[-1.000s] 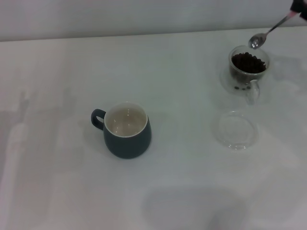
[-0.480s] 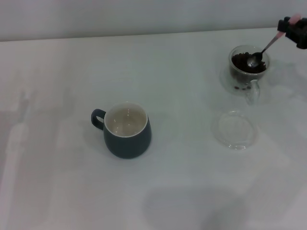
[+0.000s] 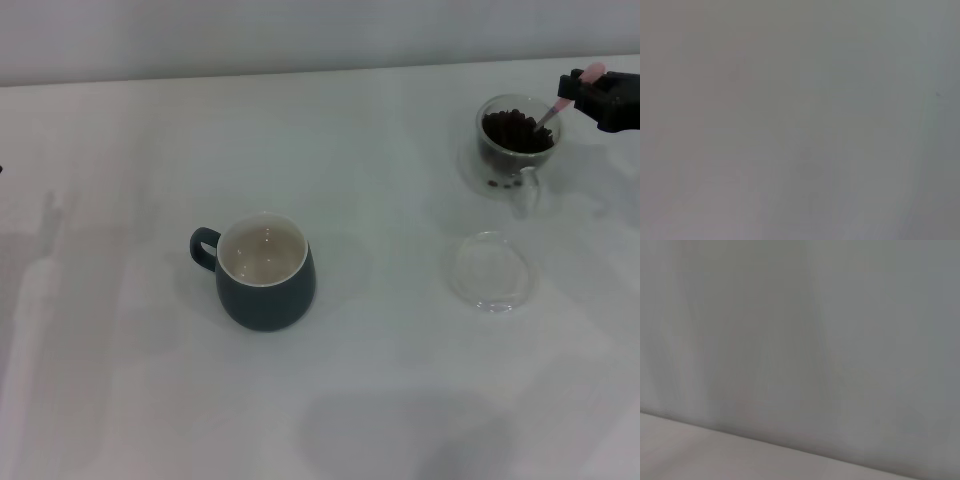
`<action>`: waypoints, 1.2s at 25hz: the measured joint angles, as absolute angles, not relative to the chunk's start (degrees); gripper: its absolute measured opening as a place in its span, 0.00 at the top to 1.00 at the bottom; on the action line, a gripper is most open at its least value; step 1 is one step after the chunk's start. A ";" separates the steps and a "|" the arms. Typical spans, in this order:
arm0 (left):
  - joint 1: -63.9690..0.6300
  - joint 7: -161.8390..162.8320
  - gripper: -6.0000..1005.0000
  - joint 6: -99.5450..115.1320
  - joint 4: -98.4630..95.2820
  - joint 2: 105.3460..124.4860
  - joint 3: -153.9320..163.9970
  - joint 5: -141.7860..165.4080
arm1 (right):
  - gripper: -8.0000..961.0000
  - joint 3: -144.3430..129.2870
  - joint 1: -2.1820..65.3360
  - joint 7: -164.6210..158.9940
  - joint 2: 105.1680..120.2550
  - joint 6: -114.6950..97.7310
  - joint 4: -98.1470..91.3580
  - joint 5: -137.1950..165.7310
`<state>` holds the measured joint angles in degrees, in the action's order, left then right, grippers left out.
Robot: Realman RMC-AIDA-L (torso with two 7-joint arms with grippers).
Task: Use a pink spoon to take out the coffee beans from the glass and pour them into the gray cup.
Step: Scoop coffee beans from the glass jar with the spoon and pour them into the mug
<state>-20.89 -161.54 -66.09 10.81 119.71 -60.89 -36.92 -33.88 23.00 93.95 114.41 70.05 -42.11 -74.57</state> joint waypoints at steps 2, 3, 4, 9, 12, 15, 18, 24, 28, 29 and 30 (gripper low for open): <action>-20.89 -161.54 0.20 -66.09 10.81 119.71 -60.84 -36.92 | 0.84 -33.51 23.00 92.95 114.38 69.66 -41.34 -74.79; -20.89 -161.54 0.20 -66.09 10.80 119.71 -60.83 -36.92 | 0.84 -33.33 23.03 92.23 114.33 69.35 -40.94 -74.90; -20.89 -161.54 0.20 -66.09 10.77 119.71 -60.81 -36.92 | 0.84 -33.18 23.07 91.30 114.22 68.89 -40.54 -74.95; -20.75 -161.54 0.20 -66.09 10.73 119.70 -60.19 -36.91 | 0.84 -31.72 23.22 86.76 113.90 68.00 -38.83 -75.57; -20.61 -161.54 0.20 -66.09 10.73 119.70 -60.07 -36.91 | 0.84 -30.33 23.22 82.75 113.89 67.09 -38.54 -75.86; -20.58 -161.54 0.20 -66.09 10.73 119.65 -60.03 -36.91 | 0.84 -29.94 23.18 79.14 113.90 65.62 -38.51 -75.91; -20.57 -161.54 0.20 -66.15 10.73 119.63 -60.02 -36.91 | 0.84 -29.91 23.12 74.21 113.84 64.10 -38.49 -75.85; -20.56 -161.54 0.20 -66.46 10.72 119.53 -60.03 -36.91 | 0.84 -30.37 23.16 66.68 113.25 64.17 -38.61 -75.54; -20.56 -161.56 0.20 -66.60 10.72 119.44 -60.03 -36.91 | 0.84 -30.49 23.18 63.99 113.18 64.80 -38.86 -75.48; -20.56 -161.58 0.20 -66.60 10.72 119.43 -60.03 -36.91 | 0.84 -30.63 23.18 63.36 113.13 65.16 -38.87 -75.40; -20.57 -161.60 0.20 -66.61 10.72 119.43 -60.03 -36.91 | 0.84 -30.79 23.19 62.83 113.09 65.53 -38.88 -75.36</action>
